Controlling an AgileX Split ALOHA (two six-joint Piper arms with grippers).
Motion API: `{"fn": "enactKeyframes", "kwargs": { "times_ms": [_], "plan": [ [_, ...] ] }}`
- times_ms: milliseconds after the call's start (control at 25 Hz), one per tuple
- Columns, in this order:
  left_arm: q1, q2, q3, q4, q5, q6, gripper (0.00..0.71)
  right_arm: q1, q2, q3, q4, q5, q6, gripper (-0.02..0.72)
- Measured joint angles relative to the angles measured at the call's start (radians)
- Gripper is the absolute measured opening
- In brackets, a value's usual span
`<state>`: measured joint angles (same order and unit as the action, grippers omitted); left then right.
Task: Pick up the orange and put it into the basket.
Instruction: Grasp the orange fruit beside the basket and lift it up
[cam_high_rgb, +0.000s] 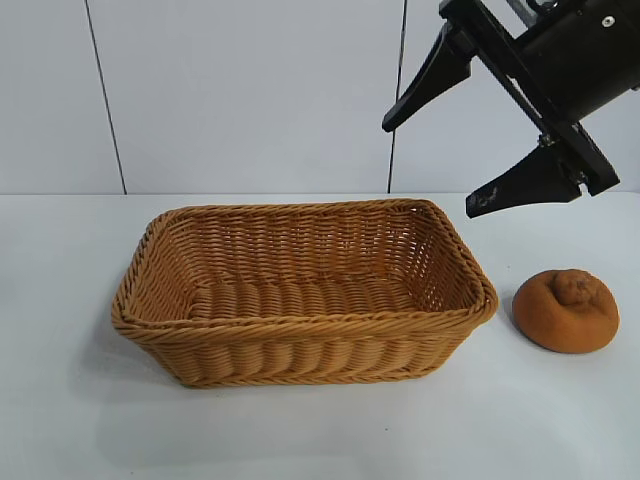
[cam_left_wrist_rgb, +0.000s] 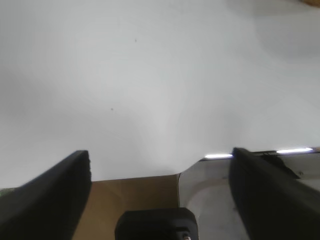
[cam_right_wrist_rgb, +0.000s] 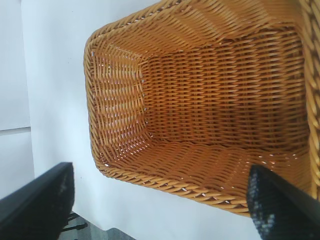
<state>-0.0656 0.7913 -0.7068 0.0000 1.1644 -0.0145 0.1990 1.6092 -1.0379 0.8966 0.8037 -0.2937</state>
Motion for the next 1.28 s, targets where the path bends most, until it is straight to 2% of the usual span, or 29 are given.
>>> {"fn": "enactKeyframes", "kwargs": {
  "times_ms": [200, 280, 360, 480, 520, 600, 680, 800, 840, 1040, 1280],
  "plan": [
    [0.0, -0.261, 0.171, 0.0, -0.067, -0.014, 0.549, 0.0, 0.0, 0.0, 0.0, 0.005, -0.001, 0.64],
    [0.0, -0.346, 0.195, 0.0, -0.08, -0.014, 0.549, 0.0, 0.0, -0.001, -0.002, 0.008, -0.001, 0.64],
    [0.0, -0.425, 0.2, 0.0, -0.092, -0.014, 0.549, 0.0, 0.0, -0.018, -0.03, 0.026, -0.001, 0.64],
    [0.0, -0.522, 0.202, -0.005, -0.098, -0.015, 0.549, 0.0, 0.0, -0.089, -0.123, 0.07, 0.014, 0.64],
    [0.0, -0.55, 0.202, -0.005, -0.099, -0.015, 0.549, 0.0, -0.001, -0.122, -0.17, 0.088, 0.029, 0.64],
    [0.0, -0.615, 0.202, -0.008, -0.099, -0.016, 0.549, 0.0, -0.003, -0.178, -0.273, 0.117, 0.093, 0.64],
    [0.0, -0.679, 0.202, -0.008, -0.099, -0.016, 0.549, 0.0, -0.005, -0.235, -0.404, 0.144, 0.174, 0.64],
    [0.0, -0.778, 0.203, -0.008, -0.098, -0.017, 0.549, 0.0, -0.005, -0.285, -0.546, 0.18, 0.251, 0.64],
    [0.0, -0.79, 0.203, -0.008, -0.098, -0.017, 0.549, 0.0, -0.005, -0.293, -0.577, 0.191, 0.267, 0.64],
    [0.0, -0.796, 0.203, -0.011, -0.099, -0.017, 0.549, -0.028, -0.006, -0.302, -0.686, 0.227, 0.301, 0.64],
    [0.0, -0.796, 0.203, -0.011, -0.099, -0.017, 0.549, -0.165, -0.006, -0.302, -0.717, 0.237, 0.307, 0.64]
  ]
}}
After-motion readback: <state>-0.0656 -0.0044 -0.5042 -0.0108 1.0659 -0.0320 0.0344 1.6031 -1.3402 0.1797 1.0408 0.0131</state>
